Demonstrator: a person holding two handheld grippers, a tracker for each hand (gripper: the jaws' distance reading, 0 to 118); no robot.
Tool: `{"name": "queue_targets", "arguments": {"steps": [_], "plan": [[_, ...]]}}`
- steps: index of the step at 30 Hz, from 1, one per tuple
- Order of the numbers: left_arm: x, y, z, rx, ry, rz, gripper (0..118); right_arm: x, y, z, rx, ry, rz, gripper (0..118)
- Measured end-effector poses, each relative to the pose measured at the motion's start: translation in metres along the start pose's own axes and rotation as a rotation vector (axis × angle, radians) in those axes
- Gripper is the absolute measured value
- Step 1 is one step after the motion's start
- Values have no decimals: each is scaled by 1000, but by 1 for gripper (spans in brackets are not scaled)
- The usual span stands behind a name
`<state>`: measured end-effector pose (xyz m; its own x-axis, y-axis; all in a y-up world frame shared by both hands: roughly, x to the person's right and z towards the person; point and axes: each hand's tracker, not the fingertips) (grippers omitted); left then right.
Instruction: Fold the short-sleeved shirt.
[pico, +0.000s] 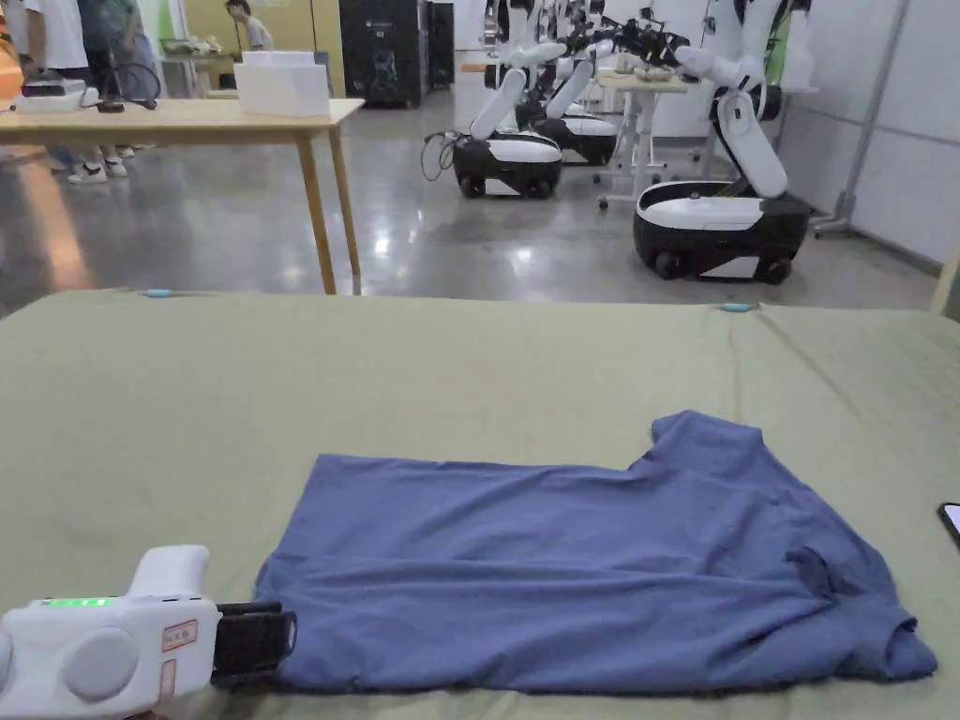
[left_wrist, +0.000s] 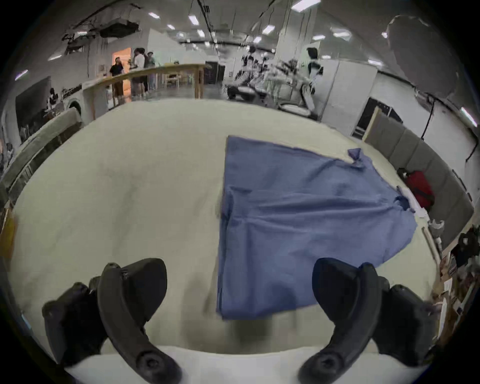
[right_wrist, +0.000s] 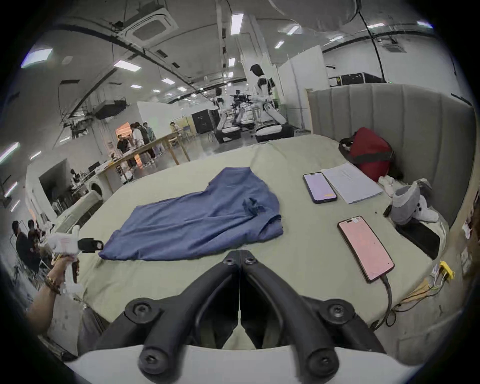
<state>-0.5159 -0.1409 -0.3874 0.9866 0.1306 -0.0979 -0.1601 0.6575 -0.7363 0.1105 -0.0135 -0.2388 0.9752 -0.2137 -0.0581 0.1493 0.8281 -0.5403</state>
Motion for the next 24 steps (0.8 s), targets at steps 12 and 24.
{"name": "queue_targets", "arguments": {"steps": [12,24], "plan": [[28,-14,-4,-29,22,-174,9,-6,17,-57,-93,-94,174,1],[36,-15,5,-32,-4,-138,9,56,20,-256,-395,-164,190,111]]}}
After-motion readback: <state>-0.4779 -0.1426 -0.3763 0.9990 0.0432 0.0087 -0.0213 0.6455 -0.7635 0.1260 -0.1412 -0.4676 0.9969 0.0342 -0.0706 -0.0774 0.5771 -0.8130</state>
